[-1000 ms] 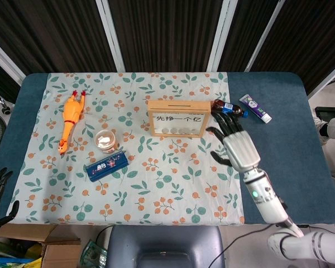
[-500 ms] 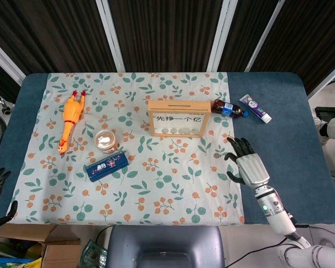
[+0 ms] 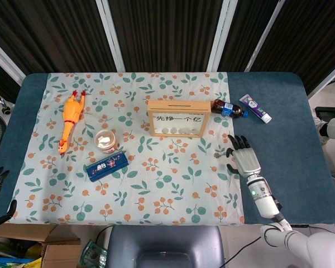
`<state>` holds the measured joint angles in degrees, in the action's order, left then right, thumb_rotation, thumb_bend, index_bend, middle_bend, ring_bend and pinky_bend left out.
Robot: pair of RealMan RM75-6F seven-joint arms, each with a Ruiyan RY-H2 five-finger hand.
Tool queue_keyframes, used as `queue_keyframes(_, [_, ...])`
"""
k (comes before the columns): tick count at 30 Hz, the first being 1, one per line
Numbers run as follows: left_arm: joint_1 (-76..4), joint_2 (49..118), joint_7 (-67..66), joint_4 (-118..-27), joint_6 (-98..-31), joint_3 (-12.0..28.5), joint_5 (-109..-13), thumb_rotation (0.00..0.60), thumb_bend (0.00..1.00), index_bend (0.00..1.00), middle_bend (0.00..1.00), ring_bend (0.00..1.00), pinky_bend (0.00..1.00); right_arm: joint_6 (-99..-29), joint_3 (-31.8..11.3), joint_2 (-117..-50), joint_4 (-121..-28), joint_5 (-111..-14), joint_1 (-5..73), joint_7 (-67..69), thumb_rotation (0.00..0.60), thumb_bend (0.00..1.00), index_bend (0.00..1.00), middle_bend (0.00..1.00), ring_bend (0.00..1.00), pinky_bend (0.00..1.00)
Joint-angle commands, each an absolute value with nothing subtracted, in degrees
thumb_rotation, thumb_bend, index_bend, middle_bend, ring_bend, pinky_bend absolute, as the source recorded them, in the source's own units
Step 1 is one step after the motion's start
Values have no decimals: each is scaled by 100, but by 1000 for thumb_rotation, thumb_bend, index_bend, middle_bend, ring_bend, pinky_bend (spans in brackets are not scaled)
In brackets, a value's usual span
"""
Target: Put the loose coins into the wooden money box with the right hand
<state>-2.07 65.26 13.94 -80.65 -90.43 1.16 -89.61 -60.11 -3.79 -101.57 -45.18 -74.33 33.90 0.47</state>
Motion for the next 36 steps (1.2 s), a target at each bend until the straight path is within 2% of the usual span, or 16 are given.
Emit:
queue_keyframes(1, [-209, 6526, 1395, -8062, -9036, 117, -8956, 600, 441, 0, 0, 0, 0, -5896, -505, -10308, -4354, -7461, 3496, 111, 600, 460, 611, 154, 0, 0])
queue_keyframes(36, [-190, 6516, 1431, -8047, -9067, 125, -8950, 600, 441, 0, 0, 0, 0, -5318, -798, -10463, -4191, -7576, 3732, -202, 600, 480, 580, 154, 0, 0])
